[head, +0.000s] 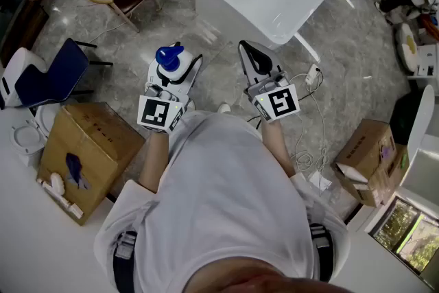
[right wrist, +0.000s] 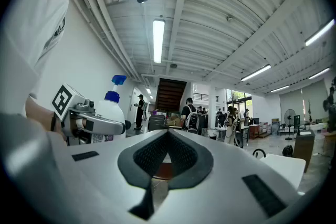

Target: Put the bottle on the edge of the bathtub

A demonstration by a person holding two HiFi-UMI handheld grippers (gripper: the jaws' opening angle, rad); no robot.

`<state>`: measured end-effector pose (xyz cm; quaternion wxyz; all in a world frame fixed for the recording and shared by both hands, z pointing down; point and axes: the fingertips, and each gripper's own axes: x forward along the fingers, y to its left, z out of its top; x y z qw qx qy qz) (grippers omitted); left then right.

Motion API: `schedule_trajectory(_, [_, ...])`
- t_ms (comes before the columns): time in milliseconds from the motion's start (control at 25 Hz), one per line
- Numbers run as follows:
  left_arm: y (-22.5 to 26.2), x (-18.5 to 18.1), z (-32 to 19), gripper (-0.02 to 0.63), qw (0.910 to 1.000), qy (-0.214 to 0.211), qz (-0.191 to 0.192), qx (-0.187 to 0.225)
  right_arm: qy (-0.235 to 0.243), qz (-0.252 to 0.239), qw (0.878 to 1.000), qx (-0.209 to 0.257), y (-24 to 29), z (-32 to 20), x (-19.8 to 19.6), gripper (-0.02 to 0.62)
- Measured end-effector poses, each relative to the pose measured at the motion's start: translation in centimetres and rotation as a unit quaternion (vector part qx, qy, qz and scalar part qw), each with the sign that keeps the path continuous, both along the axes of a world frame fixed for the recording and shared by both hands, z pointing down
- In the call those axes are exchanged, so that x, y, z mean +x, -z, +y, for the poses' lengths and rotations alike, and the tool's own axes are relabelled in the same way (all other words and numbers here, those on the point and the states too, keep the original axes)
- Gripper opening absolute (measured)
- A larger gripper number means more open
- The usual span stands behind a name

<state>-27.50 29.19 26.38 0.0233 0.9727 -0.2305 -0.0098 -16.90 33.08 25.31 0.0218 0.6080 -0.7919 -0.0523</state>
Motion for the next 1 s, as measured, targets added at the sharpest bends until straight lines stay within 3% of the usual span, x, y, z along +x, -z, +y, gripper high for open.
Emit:
schedule_trajectory(440, [-1.0, 0.4, 0.5, 0.242, 0.9996, 0.014, -0.022, 0.008, 0.004, -0.021, 1.000, -0.008, -1.1, 0.9, 1.3, 0.002])
schedule_trajectory(1000, [-2.7, 4.3, 3.5, 0.242, 0.9970, 0.063, -0.043, 0.000, 0.051, -0.037, 0.997, -0.042, -4.4, 4.2, 7.8, 0.002])
